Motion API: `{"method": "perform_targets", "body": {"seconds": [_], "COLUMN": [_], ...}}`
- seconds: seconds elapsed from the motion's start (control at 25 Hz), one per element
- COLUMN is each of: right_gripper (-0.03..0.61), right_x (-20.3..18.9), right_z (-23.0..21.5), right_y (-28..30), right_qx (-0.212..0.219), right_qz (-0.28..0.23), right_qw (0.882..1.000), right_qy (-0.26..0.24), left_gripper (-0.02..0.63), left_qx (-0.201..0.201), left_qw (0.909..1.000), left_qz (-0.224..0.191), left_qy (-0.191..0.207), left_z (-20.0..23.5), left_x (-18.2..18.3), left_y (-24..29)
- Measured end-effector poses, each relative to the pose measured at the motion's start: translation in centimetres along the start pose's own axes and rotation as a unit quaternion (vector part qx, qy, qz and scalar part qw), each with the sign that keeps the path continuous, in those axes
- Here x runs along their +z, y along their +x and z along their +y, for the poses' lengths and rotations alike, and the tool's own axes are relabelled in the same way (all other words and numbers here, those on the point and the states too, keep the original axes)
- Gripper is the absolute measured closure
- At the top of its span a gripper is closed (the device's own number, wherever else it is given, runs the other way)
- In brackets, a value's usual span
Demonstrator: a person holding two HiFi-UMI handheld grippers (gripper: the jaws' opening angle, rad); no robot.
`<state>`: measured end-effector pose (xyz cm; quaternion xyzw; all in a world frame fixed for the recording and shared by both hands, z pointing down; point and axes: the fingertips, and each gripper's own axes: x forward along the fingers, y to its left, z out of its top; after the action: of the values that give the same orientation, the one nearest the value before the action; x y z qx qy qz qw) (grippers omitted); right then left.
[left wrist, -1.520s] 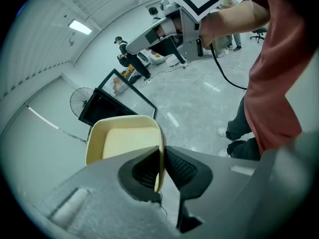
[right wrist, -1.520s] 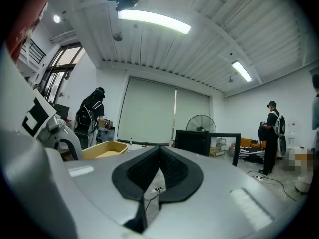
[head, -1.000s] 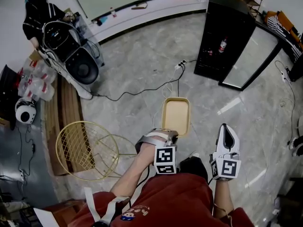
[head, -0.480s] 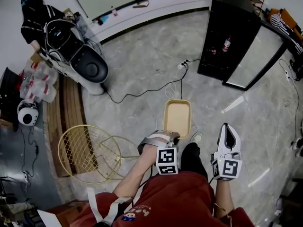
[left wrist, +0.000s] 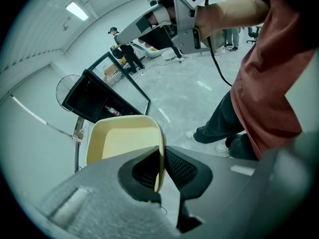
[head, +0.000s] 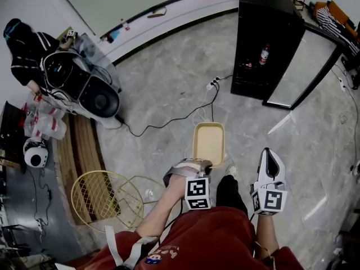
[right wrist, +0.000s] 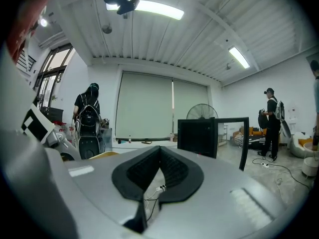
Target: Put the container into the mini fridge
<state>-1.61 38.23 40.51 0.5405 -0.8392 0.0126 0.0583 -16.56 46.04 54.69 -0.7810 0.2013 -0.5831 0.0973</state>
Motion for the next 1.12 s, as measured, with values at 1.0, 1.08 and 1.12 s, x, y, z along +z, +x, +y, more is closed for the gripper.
{"method": "perform_targets", "body": {"seconds": [1.0,1.08,1.12], "right_gripper": [0.577,0.577,0.577], "right_x": [0.9,1.2,1.3], "right_z": [-21.2,-22.1,-22.6], "right_y": [20.4,21.4,21.8], "right_qx": [-0.017,-0.015,-0.015], "right_qz": [0.01,0.004,0.001], "right_qw": [1.0,1.0,1.0], "right_qy": [0.017,0.017,0.018], "left_gripper": [0.583,0.583,0.583], "left_qx": [-0.012,-0.01,-0.01], "left_qw": [0.9996,0.9996,0.9996], "left_qz": [-0.013,-0.011,-0.01], "left_qy": [0.021,0.023,0.025], "left_z": [23.8,25.1,25.6], "left_x": [13.2,13.8,14.2], "left_y": [13.4,14.0,14.3]}}
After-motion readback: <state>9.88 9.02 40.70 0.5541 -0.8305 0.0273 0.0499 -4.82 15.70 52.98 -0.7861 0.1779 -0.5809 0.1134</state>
